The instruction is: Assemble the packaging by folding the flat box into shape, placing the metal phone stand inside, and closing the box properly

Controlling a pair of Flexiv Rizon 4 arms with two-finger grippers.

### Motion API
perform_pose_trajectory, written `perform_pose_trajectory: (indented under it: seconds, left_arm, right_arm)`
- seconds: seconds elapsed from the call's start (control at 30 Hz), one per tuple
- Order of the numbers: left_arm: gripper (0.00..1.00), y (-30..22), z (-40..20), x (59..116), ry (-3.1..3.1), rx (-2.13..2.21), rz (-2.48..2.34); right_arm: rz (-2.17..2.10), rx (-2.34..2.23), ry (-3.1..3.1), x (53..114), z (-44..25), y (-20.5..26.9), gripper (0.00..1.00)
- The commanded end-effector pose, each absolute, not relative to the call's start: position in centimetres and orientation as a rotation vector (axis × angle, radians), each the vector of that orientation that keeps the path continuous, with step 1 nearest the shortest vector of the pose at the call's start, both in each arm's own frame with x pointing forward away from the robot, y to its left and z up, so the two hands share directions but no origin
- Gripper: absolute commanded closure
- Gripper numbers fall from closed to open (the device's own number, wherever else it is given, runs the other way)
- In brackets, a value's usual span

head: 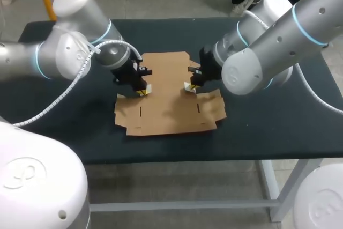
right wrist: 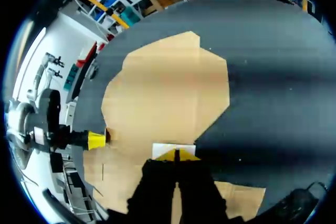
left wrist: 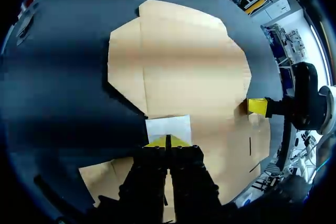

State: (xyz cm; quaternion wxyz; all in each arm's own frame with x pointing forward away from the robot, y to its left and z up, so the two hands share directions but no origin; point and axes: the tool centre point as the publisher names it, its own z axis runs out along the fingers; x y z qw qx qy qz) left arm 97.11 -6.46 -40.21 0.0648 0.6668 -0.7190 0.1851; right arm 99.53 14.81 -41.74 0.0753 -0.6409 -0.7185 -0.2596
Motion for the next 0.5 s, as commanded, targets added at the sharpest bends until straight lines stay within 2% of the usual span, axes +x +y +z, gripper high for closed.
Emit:
perform_pose_trajectory:
  seconds: [0.03, 0.5]
  left_arm:
    - [1.0, -7.2, -40.9, 97.4, -2.181, 2.028, 0.541]
    - [1.0, -6.8, -42.3, 97.6, -2.154, 2.141, 0.481]
  right_arm:
    - [-0.741, -1.955, -2.176, 99.8, -42.5, 15.7, 1.0]
    - [-0.651, -2.019, -2.186, 99.4, -44.1, 15.9, 1.0]
